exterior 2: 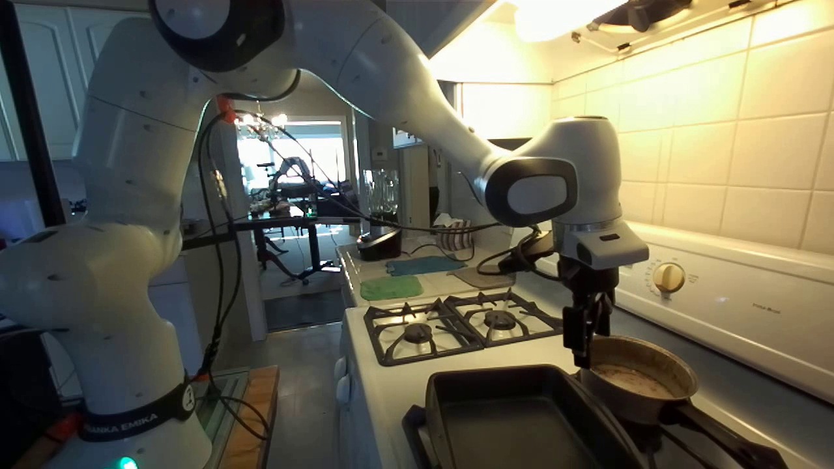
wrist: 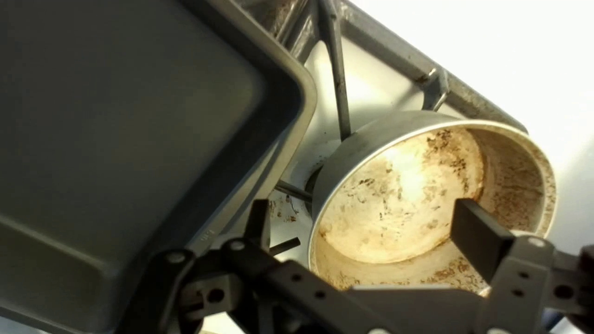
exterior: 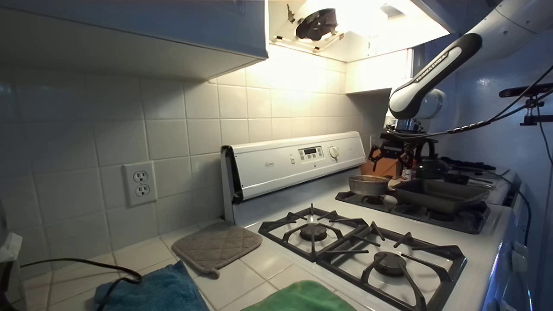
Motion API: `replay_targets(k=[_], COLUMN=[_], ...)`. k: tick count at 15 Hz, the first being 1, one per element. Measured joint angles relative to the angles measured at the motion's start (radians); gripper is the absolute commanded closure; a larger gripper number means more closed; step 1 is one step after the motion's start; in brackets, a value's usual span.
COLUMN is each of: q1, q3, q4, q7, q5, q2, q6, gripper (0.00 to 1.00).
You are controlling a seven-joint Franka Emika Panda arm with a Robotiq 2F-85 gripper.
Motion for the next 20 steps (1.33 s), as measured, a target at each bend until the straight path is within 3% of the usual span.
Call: replay_targets(k=[10,20], q1=[0.042,-0.032], q3=[0.007,-0.011], q4=[-0.195,-0.345], q7=[0.177,0.374], q5=[-0.011,-0.133], q2=[-0.154,-0.308], q6=[-0.059,-0.204], gripper=[0.0,0.0])
